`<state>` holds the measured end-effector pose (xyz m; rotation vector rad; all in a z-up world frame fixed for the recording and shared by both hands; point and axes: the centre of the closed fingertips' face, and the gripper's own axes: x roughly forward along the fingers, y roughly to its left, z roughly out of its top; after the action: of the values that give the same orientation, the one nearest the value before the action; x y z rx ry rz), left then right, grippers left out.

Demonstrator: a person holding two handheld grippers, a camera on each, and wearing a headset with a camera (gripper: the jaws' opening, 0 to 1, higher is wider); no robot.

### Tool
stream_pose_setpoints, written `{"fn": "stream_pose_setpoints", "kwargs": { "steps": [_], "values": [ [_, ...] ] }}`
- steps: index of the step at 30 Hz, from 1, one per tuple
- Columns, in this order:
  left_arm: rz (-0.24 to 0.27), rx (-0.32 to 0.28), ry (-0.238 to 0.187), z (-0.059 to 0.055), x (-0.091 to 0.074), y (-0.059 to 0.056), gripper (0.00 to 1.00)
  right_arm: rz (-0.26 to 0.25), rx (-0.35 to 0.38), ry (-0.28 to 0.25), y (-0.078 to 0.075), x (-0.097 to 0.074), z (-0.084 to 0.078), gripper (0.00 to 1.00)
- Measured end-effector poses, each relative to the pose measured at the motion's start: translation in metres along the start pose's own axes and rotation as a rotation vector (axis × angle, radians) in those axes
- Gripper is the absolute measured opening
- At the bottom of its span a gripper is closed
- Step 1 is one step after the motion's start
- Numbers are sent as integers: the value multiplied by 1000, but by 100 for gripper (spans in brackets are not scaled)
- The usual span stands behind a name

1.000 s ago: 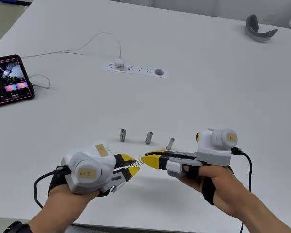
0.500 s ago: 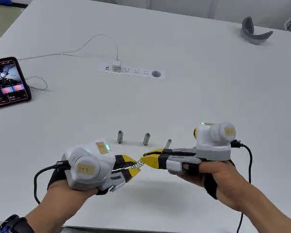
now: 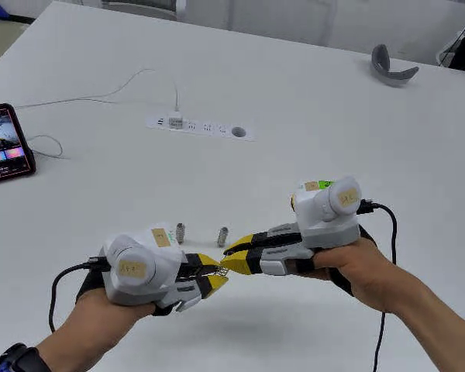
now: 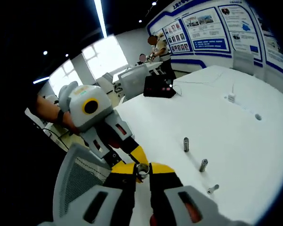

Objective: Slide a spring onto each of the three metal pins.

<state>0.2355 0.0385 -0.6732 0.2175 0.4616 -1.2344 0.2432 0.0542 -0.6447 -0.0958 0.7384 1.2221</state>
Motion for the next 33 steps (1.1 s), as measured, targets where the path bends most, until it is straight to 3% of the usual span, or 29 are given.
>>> {"fn": "stream_pose_setpoints", "kwargs": {
  "steps": [5, 19, 24, 33],
  "values": [
    [-21, 13, -4, 4, 3, -3, 9, 23, -97, 89, 1, -3, -7, 13],
    [-83, 73, 14, 7, 5, -12, 9, 104, -280, 267, 10, -3, -20, 13],
    [-98, 92, 25, 5, 4, -15, 9, 125, -311, 301, 13, -1, -24, 13],
    [-103, 103, 36, 2, 5, -19, 10, 132, -317, 317, 16, 2, -30, 13]
  ]
}}
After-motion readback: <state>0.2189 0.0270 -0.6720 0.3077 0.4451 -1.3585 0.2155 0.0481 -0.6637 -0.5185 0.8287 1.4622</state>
